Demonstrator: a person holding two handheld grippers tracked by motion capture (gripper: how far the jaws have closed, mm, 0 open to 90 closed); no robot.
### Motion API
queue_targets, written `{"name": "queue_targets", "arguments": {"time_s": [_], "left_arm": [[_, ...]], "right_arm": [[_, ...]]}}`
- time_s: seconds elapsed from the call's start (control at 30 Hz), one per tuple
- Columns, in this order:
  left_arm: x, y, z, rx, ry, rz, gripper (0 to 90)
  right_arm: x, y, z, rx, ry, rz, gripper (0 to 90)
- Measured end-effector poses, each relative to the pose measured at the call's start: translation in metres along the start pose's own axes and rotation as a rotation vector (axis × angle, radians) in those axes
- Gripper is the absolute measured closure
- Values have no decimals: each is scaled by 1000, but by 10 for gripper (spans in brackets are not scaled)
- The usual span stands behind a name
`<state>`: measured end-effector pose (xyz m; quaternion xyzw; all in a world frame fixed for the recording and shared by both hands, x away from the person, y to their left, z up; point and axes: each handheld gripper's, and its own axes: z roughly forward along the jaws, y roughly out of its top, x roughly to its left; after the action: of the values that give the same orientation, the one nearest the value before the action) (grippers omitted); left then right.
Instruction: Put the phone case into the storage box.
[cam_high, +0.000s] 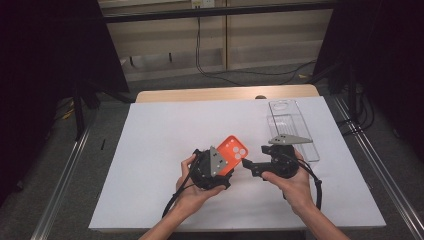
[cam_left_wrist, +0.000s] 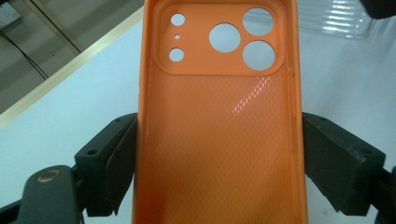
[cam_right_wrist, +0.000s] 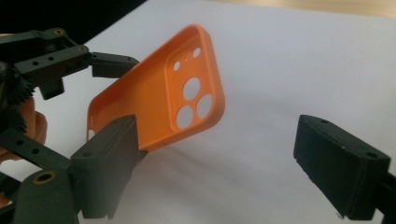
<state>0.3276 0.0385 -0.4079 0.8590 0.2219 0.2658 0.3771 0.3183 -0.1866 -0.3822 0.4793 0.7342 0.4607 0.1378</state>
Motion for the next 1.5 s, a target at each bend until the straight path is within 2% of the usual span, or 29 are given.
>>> {"name": "queue_targets", "arguments": {"time_s": [0.07,0.13,0.27,0.37,0.43,0.5,0.57,0.63,0.77,0.8,0.83,0.97,1.33,1.5], "left_arm": [[-2,-1,0,2,2,-1,164],[-5,-1,1,1,6,7,164],[-9,0,2,4,3,20,164],[-12,2,3,-7,16,25,164],[-13,4,3,-15,20,23,164],[-14,4,2,-23,25,27,164],[-13,5,1,-21,24,26,164],[-13,5,0,-29,41,37,164],[-12,5,1,-23,36,31,164],[-13,4,1,-22,35,29,164],[-13,4,1,-19,33,31,164],[-13,5,1,-18,35,37,164],[-14,6,1,-32,46,39,164],[-13,6,0,-30,54,41,164]], "right_arm": [[-3,-6,4,29,-9,16,145],[-4,-6,4,31,-12,16,153],[-5,-6,5,35,2,42,235],[-4,-4,5,37,9,74,325],[-3,-3,5,29,11,110,333],[-3,-2,5,28,10,134,387],[-3,-1,5,25,22,171,442],[-4,-1,4,34,31,199,456],[-7,-1,4,42,55,259,510],[-8,0,4,39,61,274,537],[-10,0,4,38,77,300,602],[-13,2,5,59,84,359,659],[-10,3,10,91,83,401,707],[-8,6,12,86,79,424,721]]}}
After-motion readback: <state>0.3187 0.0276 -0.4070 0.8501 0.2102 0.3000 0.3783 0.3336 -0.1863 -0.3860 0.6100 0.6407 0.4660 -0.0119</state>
